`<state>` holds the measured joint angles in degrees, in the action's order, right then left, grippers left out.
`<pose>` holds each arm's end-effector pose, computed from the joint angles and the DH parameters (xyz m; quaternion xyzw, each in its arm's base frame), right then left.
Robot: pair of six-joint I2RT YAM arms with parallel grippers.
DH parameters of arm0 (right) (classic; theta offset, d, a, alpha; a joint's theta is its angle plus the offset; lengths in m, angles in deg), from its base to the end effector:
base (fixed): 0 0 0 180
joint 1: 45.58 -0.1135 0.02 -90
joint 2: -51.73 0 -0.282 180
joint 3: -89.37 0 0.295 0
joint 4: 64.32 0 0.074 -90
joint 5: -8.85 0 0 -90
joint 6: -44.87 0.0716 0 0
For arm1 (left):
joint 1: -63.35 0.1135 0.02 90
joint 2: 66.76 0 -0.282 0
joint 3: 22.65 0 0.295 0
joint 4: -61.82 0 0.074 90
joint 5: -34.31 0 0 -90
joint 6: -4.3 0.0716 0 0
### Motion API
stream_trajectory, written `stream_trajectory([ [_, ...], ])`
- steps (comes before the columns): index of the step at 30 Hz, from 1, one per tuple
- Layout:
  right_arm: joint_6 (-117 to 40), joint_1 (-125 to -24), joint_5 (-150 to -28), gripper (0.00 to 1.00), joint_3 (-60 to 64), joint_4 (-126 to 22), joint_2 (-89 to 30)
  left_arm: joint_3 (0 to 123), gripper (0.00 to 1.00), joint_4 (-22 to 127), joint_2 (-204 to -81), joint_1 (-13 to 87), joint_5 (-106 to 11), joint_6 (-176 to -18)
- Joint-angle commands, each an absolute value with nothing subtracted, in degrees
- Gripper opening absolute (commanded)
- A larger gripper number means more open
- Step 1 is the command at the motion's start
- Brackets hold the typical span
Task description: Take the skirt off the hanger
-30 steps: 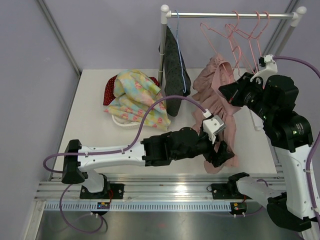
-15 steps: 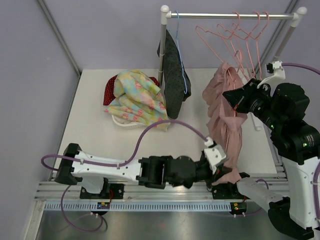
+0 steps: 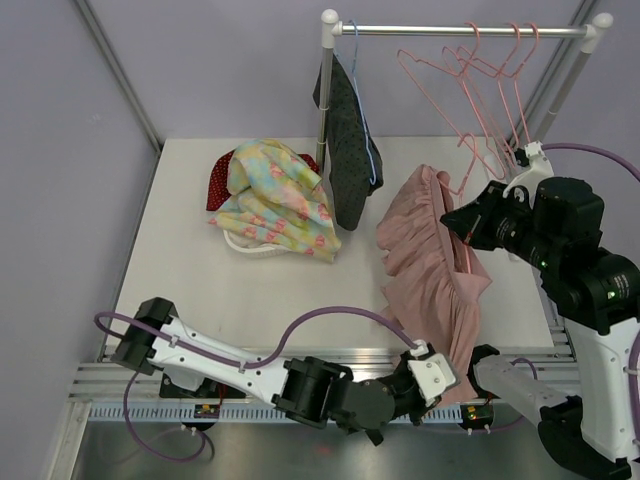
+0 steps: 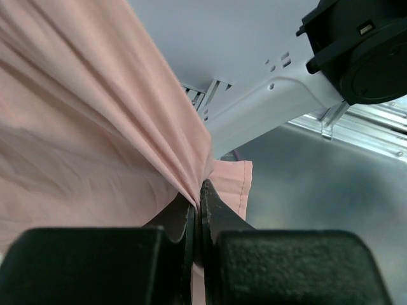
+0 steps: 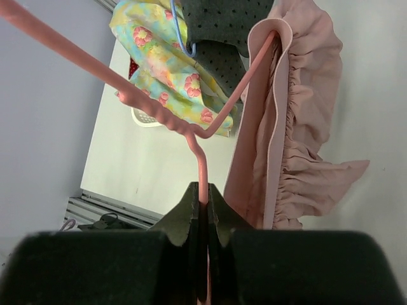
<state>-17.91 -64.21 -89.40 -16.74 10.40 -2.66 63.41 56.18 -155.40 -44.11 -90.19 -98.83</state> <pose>0.1596 0.0646 0.5177 0.0227 0.8324 0.2697 0.4837 -0.0932 -0.4316 0.3631 0.3974 0.6332 -0.4319 0.5045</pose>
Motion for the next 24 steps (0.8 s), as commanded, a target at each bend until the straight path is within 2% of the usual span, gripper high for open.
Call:
stream_trajectory([
  [1, -21.2, -63.5, -82.7, 0.00, -22.7, -3.6, -5.8, 69.6, 0.00, 51.7, -160.1, -48.6, -78.6, -95.3],
  [4, -23.0, -63.6, -81.5, 0.00, -29.2, -1.3, -10.3, 75.6, 0.00, 47.5, -165.5, -50.6, -78.1, -95.2],
  [8, -24.1, -63.6, -79.1, 0.00, -32.8, -1.8, -13.0, 74.3, 0.00, 51.6, -165.6, -53.4, -79.9, -96.9],
  [12, -24.4, -63.5, -77.1, 0.00, -32.9, -3.4, -14.4, 78.5, 0.00, 47.7, -166.9, -57.7, -87.8, -95.7],
  [17, -26.1, -63.5, -72.7, 0.00, -31.0, -7.8, -15.0, 88.0, 0.00, 43.2, -169.9, -63.3, -91.2, -93.3],
  [24, -29.5, -63.6, -68.0, 0.00, -40.9, -8.4, -25.5, 96.5, 0.00, 39.2, -171.8, -69.2, -99.6, -91.2],
])
